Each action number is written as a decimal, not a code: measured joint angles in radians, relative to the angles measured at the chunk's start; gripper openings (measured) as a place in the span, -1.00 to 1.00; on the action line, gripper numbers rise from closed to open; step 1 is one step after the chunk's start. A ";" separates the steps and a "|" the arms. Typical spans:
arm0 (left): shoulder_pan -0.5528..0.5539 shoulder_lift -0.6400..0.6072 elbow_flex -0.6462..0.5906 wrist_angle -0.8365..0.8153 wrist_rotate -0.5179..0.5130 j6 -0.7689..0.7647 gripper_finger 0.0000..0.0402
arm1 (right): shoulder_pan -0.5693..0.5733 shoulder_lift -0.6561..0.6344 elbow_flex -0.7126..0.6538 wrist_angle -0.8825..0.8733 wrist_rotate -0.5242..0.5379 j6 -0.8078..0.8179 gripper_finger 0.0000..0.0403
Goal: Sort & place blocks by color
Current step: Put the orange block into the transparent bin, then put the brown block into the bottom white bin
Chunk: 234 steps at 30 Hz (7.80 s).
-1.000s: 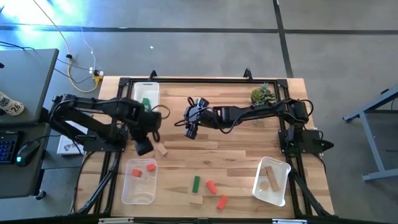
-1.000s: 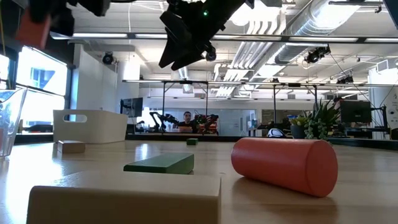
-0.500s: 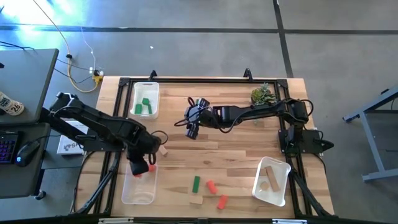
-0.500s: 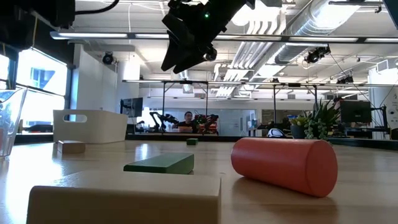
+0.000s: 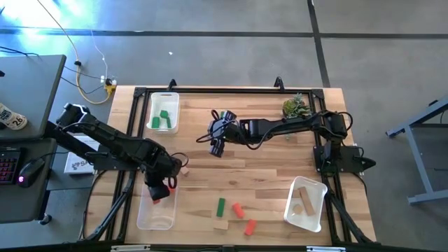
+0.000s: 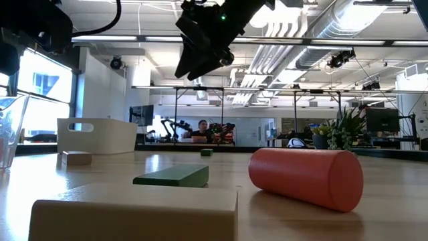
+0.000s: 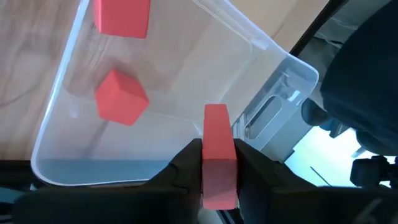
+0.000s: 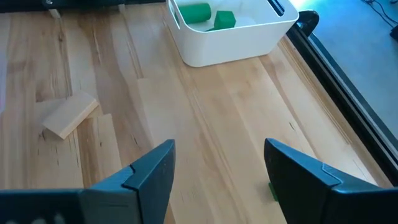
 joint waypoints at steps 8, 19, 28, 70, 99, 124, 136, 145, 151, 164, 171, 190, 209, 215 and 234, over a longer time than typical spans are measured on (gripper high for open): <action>0.000 0.000 -0.002 0.004 -0.002 0.017 -0.34 | 0.000 0.000 0.000 -0.024 -0.002 -0.008 0.15; 0.032 -0.023 -0.002 0.003 -0.002 0.063 -0.20 | -0.010 0.000 0.000 -0.027 -0.002 -0.007 0.15; 0.084 -0.117 0.055 -0.001 -0.068 0.203 -0.22 | -0.027 0.000 0.000 -0.023 0.003 0.034 0.15; 0.298 0.115 0.163 -0.025 -0.643 1.461 -0.22 | -0.035 0.000 0.000 -0.029 0.015 0.302 0.15; 0.231 0.340 0.162 -0.025 -0.530 1.485 -0.22 | -0.034 0.002 0.000 -0.211 0.047 0.381 0.15; 0.197 0.471 0.162 0.028 -0.624 1.408 0.11 | -0.030 0.000 0.000 -0.255 0.022 0.384 0.15; 0.198 0.546 0.167 0.027 -0.608 1.389 0.03 | -0.030 0.000 0.000 -0.299 0.022 0.386 0.15; 0.197 0.548 0.166 0.031 -0.653 1.388 -0.50 | -0.030 0.000 0.000 -0.301 0.022 0.385 0.15; 0.197 0.548 0.166 0.027 -0.651 1.388 -0.45 | -0.032 0.000 0.000 -0.301 0.022 0.385 0.15; 0.197 0.558 0.215 -0.064 -0.668 1.383 -0.48 | -0.037 0.000 0.000 -0.309 0.029 0.385 0.15; 0.197 0.556 0.216 -0.075 -0.676 1.367 -0.50 | -0.039 0.000 0.000 -0.317 0.032 0.380 0.15; 0.203 0.393 0.222 -0.075 -0.781 1.333 -0.49 | -0.059 -0.142 0.000 -0.386 0.001 0.380 0.15; 0.421 -0.035 0.224 0.341 -0.707 1.120 -0.48 | -0.058 -0.233 0.000 -0.223 -0.313 0.172 0.15; 0.457 -0.136 0.224 0.515 -0.668 1.030 -0.49 | -0.058 -0.233 0.000 -0.165 -0.362 0.138 0.15; 0.469 -0.262 0.224 0.854 -0.480 0.817 -0.50 | -0.056 -0.262 0.000 0.189 -0.446 -0.009 0.15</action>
